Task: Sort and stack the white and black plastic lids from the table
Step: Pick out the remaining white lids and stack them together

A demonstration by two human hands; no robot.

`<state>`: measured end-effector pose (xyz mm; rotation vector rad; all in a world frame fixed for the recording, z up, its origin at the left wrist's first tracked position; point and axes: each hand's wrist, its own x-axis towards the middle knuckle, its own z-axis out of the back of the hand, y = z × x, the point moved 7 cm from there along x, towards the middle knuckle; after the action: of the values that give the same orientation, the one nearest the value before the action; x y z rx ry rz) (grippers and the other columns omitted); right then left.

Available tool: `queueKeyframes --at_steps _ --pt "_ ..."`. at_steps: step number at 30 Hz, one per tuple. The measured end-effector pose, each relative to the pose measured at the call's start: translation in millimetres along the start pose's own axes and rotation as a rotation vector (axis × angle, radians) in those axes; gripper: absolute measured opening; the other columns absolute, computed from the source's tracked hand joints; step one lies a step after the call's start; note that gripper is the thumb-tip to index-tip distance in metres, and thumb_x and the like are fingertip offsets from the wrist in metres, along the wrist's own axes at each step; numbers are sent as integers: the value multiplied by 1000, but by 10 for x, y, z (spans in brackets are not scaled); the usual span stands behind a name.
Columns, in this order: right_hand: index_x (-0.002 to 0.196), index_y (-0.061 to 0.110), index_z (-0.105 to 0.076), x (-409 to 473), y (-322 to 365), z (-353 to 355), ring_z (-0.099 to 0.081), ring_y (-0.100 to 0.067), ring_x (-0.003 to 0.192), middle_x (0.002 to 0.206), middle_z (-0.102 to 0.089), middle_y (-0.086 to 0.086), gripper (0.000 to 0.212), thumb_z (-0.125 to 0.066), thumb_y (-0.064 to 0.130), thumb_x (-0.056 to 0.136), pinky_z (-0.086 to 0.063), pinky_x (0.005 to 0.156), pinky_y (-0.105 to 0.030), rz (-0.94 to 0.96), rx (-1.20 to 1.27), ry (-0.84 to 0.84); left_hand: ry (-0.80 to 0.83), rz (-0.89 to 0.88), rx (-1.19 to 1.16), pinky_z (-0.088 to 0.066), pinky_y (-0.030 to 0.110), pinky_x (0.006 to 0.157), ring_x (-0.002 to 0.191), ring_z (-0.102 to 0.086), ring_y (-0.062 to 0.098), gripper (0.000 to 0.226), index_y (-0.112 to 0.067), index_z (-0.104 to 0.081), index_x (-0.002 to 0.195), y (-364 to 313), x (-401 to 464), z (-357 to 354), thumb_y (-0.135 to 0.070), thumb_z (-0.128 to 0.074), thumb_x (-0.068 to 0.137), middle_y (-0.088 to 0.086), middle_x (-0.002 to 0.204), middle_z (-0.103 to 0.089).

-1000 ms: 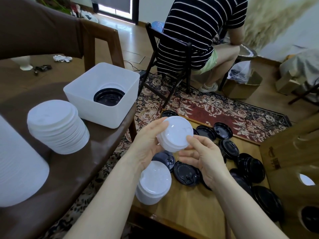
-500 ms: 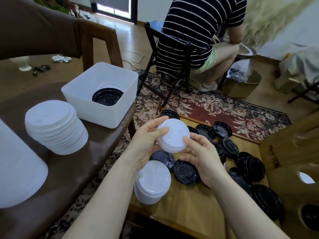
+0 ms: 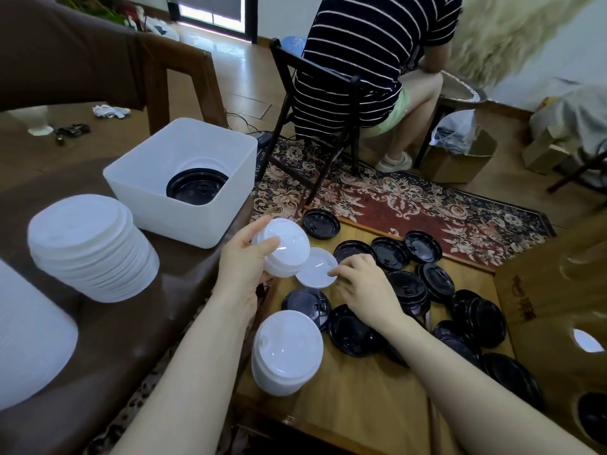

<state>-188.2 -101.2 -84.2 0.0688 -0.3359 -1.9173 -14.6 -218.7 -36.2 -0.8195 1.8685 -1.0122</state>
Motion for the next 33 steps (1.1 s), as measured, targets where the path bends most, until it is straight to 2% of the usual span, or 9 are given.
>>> queueKeyframes --at_steps 4,8,12,14,17,20,24,28,33 --pt "101 21 -77 114 107 -132 -55 -31 108 105 -65 -4 24 -78 16 78 -44 77 -40 102 -136 -5 -19 2 -10 -51 32 72 86 -58 7 46 -20 -61 133 14 22 19 2 -59 94 -4 115 -62" --pt "72 26 -77 145 168 -212 -58 -26 80 78 -63 4 20 -88 12 63 -35 61 -29 162 -220 -81 -18 11 -2 -49 33 71 83 -58 8 47 -19 -61 136 11 35 24 2 -59 94 -14 100 -60" --pt "78 19 -75 81 120 -136 -57 -26 81 78 -63 3 13 -83 10 73 -42 62 -32 130 -123 -134 -19 14 -2 -52 37 80 85 -58 7 46 -19 -62 134 1 31 27 2 -58 94 -14 101 -60" --pt "84 17 -74 26 85 6 -56 -20 86 81 -66 5 6 -76 12 83 -45 68 -30 39 61 -165 -12 11 4 -53 40 84 87 -58 8 46 -18 -62 134 -8 15 16 3 -58 94 -8 108 -62" --pt "84 21 -71 -132 -67 274 -57 0 81 85 -68 9 9 -69 14 90 -44 71 -13 -279 549 -235 1 3 12 -52 45 92 95 -61 15 43 -19 -64 130 -15 -26 -10 2 -59 93 1 125 -62" --pt "87 17 -68 -400 -206 471 -57 -8 66 75 -70 3 11 -65 8 92 -46 59 -18 -555 1107 -296 28 -9 27 -53 44 92 99 -62 18 39 -26 -65 120 -8 -86 -98 0 -60 92 1 125 -64" --pt "102 10 -62 -663 -200 798 -54 -11 65 75 -66 1 11 -53 8 97 -40 55 -20 -657 1588 -316 128 -44 44 -58 26 65 103 -65 19 38 -32 -67 116 11 -261 -330 -2 -61 93 -3 122 -66" --pt "107 11 -59 -914 -93 1198 -56 -7 62 76 -64 3 22 -58 14 85 -44 48 -16 -547 1805 -339 248 -45 14 -59 45 88 108 -68 26 39 -35 -67 115 106 -557 -600 -3 -61 94 5 129 -66" --pt "114 7 -59 -1423 -39 1225 -62 -8 59 78 -66 -2 34 -58 8 79 -52 50 -17 -551 1809 -249 380 38 -20 -59 37 83 97 -69 19 35 -34 -66 117 394 -955 -774 -7 -60 96 -1 121 -72"
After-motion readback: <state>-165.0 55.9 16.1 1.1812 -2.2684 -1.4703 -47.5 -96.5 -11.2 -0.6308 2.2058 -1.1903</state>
